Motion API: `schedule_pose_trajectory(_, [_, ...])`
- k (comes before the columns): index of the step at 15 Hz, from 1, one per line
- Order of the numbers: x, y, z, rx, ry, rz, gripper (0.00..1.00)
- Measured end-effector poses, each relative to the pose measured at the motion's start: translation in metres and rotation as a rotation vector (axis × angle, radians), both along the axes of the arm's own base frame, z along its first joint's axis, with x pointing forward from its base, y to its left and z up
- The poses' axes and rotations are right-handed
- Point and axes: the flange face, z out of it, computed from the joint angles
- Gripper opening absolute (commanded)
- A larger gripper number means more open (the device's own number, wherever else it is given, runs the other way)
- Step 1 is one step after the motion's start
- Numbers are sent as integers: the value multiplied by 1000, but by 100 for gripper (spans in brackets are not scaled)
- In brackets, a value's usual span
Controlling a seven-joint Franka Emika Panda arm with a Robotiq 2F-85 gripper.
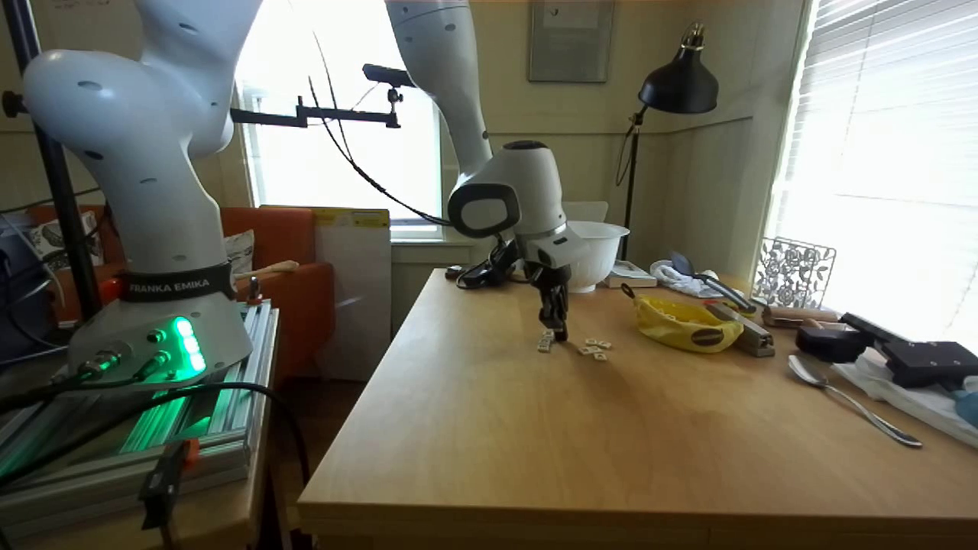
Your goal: Create the word 'Mice' with the tiles.
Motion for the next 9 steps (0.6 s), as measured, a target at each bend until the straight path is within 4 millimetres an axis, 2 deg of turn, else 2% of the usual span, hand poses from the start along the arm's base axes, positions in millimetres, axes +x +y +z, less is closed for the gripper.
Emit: schedule_pose_trajectory(9, [0,0,0,2,6,6,0])
